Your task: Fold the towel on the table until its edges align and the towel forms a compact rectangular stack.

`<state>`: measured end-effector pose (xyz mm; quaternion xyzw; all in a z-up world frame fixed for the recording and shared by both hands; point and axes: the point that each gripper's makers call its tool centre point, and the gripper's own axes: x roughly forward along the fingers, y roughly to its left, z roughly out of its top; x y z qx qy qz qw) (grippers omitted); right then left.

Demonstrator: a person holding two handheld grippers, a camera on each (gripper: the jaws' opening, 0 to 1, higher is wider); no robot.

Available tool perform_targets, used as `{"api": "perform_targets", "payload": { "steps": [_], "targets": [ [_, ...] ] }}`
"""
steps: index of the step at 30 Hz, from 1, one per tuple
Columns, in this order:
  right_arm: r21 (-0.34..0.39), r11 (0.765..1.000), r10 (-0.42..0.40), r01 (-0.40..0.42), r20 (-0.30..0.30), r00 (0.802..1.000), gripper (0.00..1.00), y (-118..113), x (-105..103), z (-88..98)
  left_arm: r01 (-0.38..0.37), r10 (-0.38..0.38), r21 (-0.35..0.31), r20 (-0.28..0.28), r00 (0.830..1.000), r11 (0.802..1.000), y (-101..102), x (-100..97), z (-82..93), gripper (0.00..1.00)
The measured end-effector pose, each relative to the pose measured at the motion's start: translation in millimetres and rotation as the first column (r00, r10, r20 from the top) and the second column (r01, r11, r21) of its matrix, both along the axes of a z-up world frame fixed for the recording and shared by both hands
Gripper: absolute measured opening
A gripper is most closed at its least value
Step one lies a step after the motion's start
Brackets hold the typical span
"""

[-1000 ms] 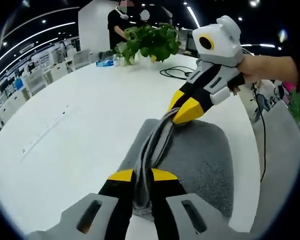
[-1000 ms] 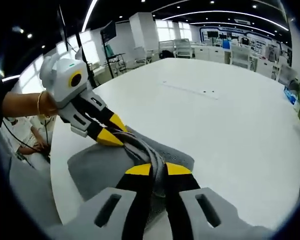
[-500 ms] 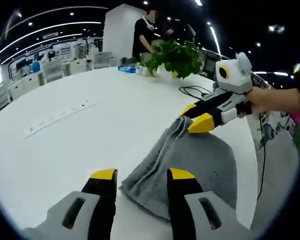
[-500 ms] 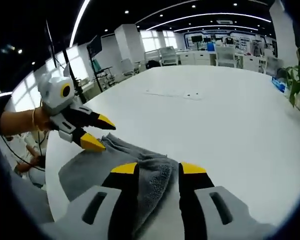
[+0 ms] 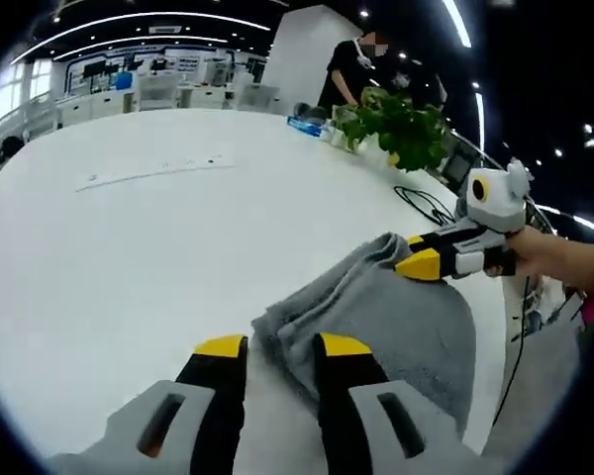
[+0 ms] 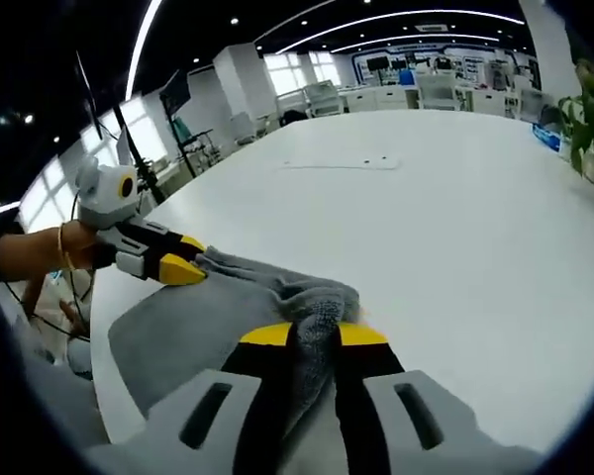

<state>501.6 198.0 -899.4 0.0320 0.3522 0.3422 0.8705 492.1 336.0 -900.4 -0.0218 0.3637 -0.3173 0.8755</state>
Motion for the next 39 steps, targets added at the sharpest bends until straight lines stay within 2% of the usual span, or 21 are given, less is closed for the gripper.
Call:
{"api": "perform_targets", "payload": {
  "steps": [1,2,4,5,7,13,16,20,22,23,24,25,28,30,32,33,36,39],
  "targets": [
    [-0.004,1.000,-0.011,0.011,-0.011,1.000,0.13,-1,0,-2.4,-0.008,0.007,0.033,0.023,1.000,0.999,1,4.0,-1.8,0.20],
    [-0.002,1.000,-0.023,0.023,-0.011,1.000,0.13,-2,1,-3.2,0.019,-0.021,0.063,0.043,0.999,0.998,0,7.2,-3.8,0.19],
    [-0.005,0.998,-0.064,0.064,0.000,0.998,0.12,-3,5,-5.9,-0.008,0.007,0.038,0.028,1.000,0.999,-3,14.4,-4.9,0.18],
    [-0.011,0.997,-0.071,0.071,0.027,0.997,0.11,-4,8,-5.7,0.000,-0.002,0.047,0.031,1.000,0.999,-5,16.7,-5.1,0.17],
    [-0.008,0.995,-0.102,0.103,0.040,0.994,0.11,-6,14,-5.8,0.027,-0.031,0.073,0.048,0.998,0.997,-8,24.9,-5.3,0.17],
    [0.003,0.987,-0.161,0.161,0.034,0.986,0.11,-12,28,-6.0,0.043,-0.048,0.061,0.079,0.996,0.997,-13,49.4,-6.2,0.15],
    [-0.003,0.984,-0.176,0.177,0.041,0.984,0.11,-13,30,-5.8,0.043,-0.048,0.055,0.082,0.995,0.998,-15,51.3,-5.3,0.15],
    [-0.004,0.979,-0.202,0.203,0.053,0.978,0.11,-13,29,-4.9,0.059,-0.068,0.086,0.107,0.992,0.994,-17,49.0,-4.8,0.14],
    [-0.003,0.979,-0.205,0.206,0.054,0.977,0.11,-13,30,-3.0,0.046,-0.052,0.074,0.086,0.995,0.996,-15,50.9,-4.6,0.14],
    [0.005,0.978,-0.208,0.208,0.060,0.976,0.12,-13,29,0.6,0.041,-0.046,0.059,0.074,0.996,0.997,-15,51.0,-3.9,0.15],
    [0.056,0.969,-0.245,0.242,0.040,0.969,0.13,-12,29,5.7,0.040,-0.043,0.042,0.071,0.997,0.998,-14,51.0,-2.1,0.15],
    [0.082,0.959,-0.274,0.271,0.023,0.961,0.14,-16,28,11.1,0.043,-0.044,0.010,0.070,0.997,0.999,-15,50.7,3.2,0.16],
    [0.058,0.968,-0.247,0.244,0.056,0.967,0.20,-17,25,21.6,0.038,-0.036,-0.013,0.093,0.995,0.999,-16,50.3,18.9,0.23],
    [0.049,0.971,-0.237,0.234,0.070,0.969,0.24,-18,23,28.2,0.018,-0.014,-0.030,0.131,0.991,0.999,-14,53.7,32.4,0.29],
    [0.046,0.972,-0.232,0.229,0.084,0.969,0.31,-20,20,35.3,0.002,0.005,-0.042,0.170,0.985,0.999,-12,55.0,46.3,0.30],
    [0.046,0.972,-0.232,0.229,0.088,0.969,0.34,-21,18,38.5,0.031,-0.024,-0.032,0.211,0.977,0.999,-14,51.5,57.1,0.31],
    [0.045,0.978,-0.208,0.204,0.119,0.971,0.39,-27,5,52.2,0.083,-0.085,0.021,0.280,0.956,0.996,-13,35.4,77.4,0.38],
    [0.045,0.980,-0.198,0.194,0.133,0.971,0.41,-35,-8,61.7,0.097,-0.101,0.028,0.300,0.949,0.995,-10,18.9,88.9,0.44]
  ]
}}
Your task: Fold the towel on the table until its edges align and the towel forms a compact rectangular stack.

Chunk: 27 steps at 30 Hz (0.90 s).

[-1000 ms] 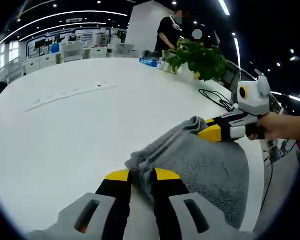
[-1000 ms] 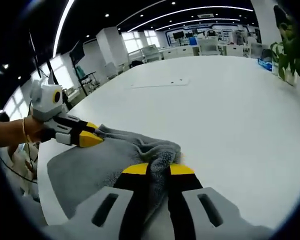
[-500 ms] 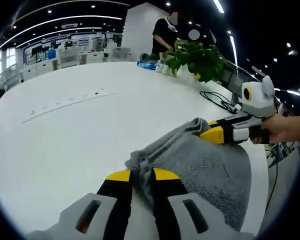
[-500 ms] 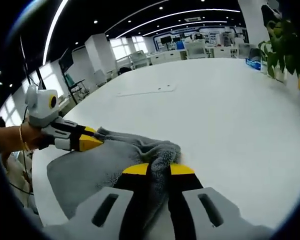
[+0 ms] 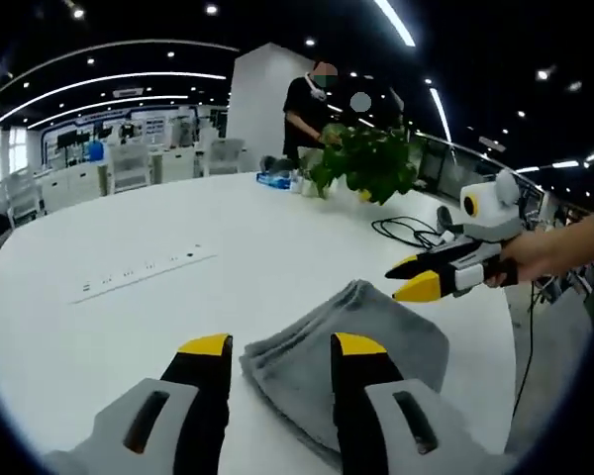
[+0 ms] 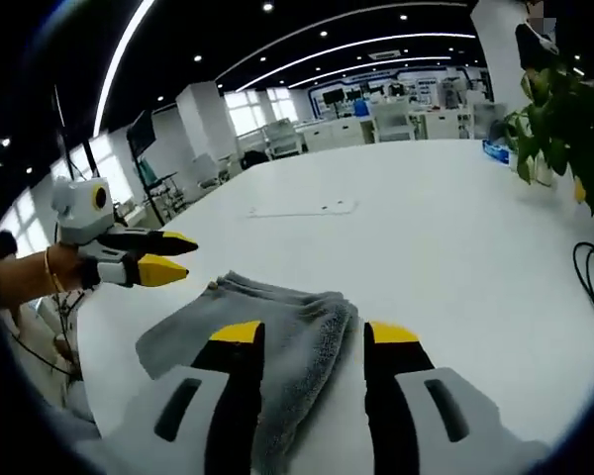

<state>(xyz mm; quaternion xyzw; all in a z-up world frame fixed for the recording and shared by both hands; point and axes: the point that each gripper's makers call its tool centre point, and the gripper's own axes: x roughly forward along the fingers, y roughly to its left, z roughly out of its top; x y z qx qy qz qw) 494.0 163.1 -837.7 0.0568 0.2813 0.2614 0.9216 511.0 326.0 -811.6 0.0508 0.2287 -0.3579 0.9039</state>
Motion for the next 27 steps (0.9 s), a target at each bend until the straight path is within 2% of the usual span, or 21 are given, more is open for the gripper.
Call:
{"api": "perform_targets", "payload": {
  "steps": [8,15,18,21,25,27],
  "targets": [
    [-0.005,0.999,0.044,-0.044,0.032,0.998,0.47,-3,-34,20.6,0.002,-0.002,-0.009,0.056,0.998,1.000,6,-40.1,28.4,0.59],
    [-0.018,0.997,0.076,-0.076,0.058,0.995,0.49,-1,-64,33.7,-0.014,0.016,-0.027,0.070,0.997,1.000,12,-68.5,40.5,0.67],
    [-0.021,0.996,0.092,-0.091,0.064,0.994,0.50,-3,-82,37.3,-0.022,0.024,-0.026,0.069,0.997,0.999,15,-87.5,41.0,0.71],
    [-0.016,0.996,0.087,-0.086,0.068,0.994,0.51,-8,-98,41.2,-0.007,0.006,0.011,0.055,0.998,1.000,19,-105.3,31.3,0.71],
    [-0.013,0.997,0.079,-0.078,0.071,0.994,0.53,-13,-117,43.2,-0.008,0.008,0.008,0.033,0.999,1.000,24,-123.5,24.5,0.74],
    [-0.014,0.997,0.071,-0.070,0.071,0.995,0.57,-15,-130,42.5,-0.038,0.038,-0.010,0.076,0.996,0.999,27,-131.7,29.0,0.79]
  ]
}}
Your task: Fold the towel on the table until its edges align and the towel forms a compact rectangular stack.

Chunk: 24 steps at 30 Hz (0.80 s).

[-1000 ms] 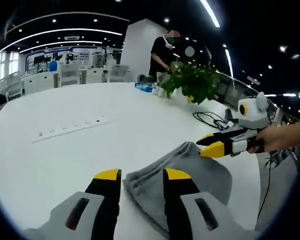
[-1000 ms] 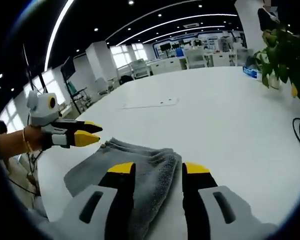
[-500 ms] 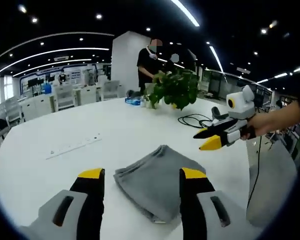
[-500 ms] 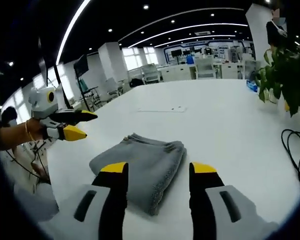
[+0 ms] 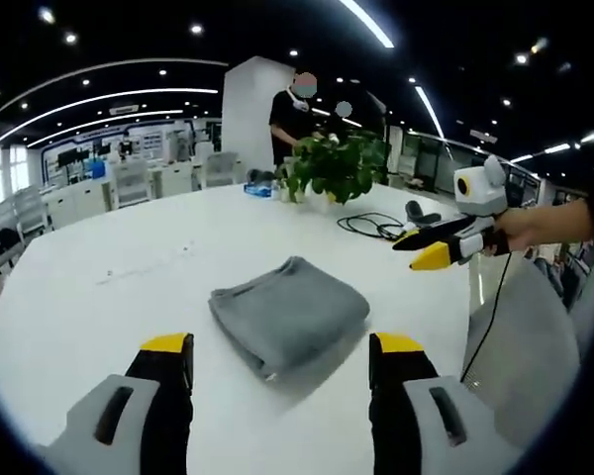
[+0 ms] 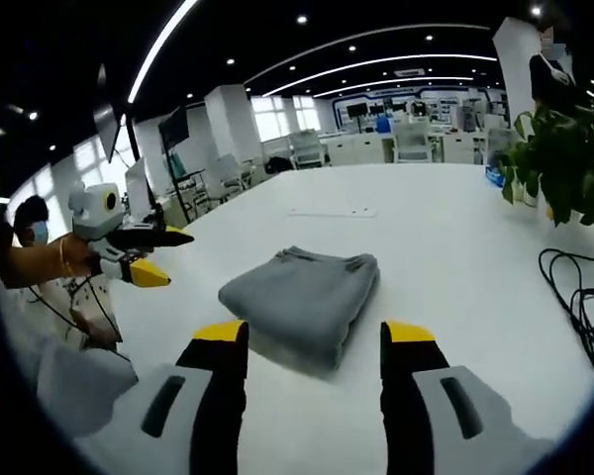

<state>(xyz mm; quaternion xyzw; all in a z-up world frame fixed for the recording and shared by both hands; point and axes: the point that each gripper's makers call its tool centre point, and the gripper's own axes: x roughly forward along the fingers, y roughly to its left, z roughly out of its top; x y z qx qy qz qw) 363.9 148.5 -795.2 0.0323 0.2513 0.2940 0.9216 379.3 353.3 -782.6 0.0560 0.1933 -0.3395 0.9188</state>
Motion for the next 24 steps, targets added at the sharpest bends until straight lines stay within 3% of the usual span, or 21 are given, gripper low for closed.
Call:
{"api": "perform_targets", "payload": {
  "steps": [1,3,6,12,24],
  "targets": [
    [-0.003,1.000,-0.028,0.029,0.010,1.000,0.60,-3,-4,0.1,-0.019,0.019,-0.010,0.032,0.999,1.000,2,-2.3,4.0,0.85],
    [-0.011,0.999,-0.036,0.037,0.020,0.999,0.68,-4,-14,-1.3,-0.031,0.032,-0.032,0.034,0.999,0.999,2,-9.3,5.5,0.93],
    [-0.021,0.999,-0.050,0.050,0.023,0.998,0.76,-5,-28,-5.1,-0.037,0.038,-0.048,0.017,0.999,0.998,0,-22.0,1.6,0.97],
    [0.001,0.997,-0.071,0.072,-0.022,0.997,0.76,-7,-48,-15.0,0.006,-0.006,-0.028,-0.008,1.000,1.000,-8,-40.7,-7.5,0.97],
    [0.011,0.993,-0.114,0.114,-0.010,0.993,0.76,-13,-58,-9.2,0.011,-0.011,-0.024,0.014,1.000,1.000,-11,-46.3,2.9,0.97]
  ]
}}
